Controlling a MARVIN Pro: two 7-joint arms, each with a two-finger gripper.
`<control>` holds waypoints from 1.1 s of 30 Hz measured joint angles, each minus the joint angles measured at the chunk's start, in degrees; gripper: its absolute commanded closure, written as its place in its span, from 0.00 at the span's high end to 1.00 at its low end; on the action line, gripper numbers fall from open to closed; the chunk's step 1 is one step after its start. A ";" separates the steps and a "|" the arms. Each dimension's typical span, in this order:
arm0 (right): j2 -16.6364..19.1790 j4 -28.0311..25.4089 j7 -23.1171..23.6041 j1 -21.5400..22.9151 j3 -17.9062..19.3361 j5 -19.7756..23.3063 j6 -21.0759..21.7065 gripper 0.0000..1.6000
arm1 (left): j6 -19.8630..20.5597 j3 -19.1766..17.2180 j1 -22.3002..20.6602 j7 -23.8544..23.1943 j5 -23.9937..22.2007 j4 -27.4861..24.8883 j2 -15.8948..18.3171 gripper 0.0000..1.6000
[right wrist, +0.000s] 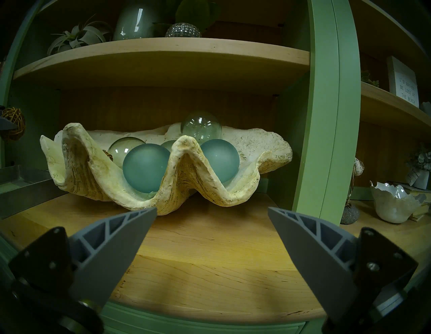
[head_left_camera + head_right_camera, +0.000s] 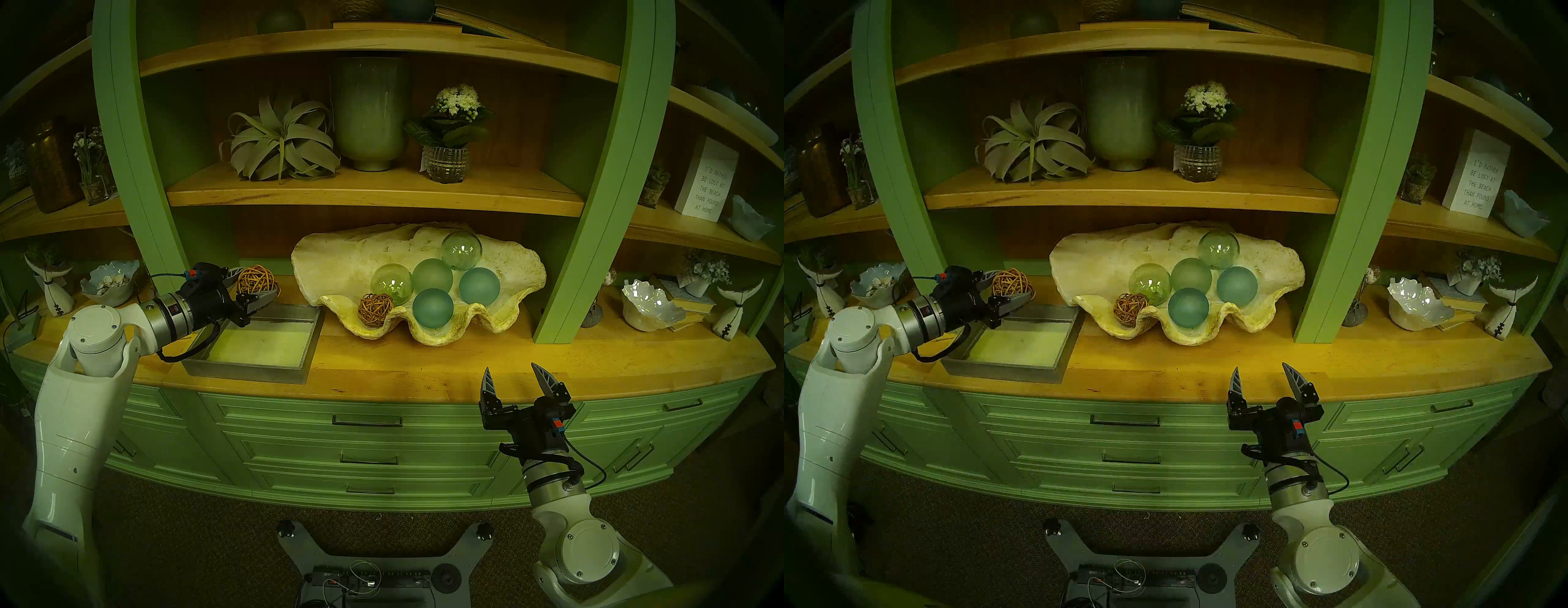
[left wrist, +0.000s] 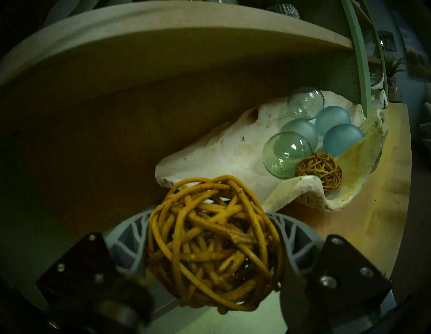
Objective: Put wooden balls into bowl
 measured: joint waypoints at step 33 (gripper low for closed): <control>0.06 0.09 -0.08 0.01 -0.07 0.00 0.00 1.00 | 4.48 15.49 -10.85 13.83 6.12 1.35 -3.56 0.00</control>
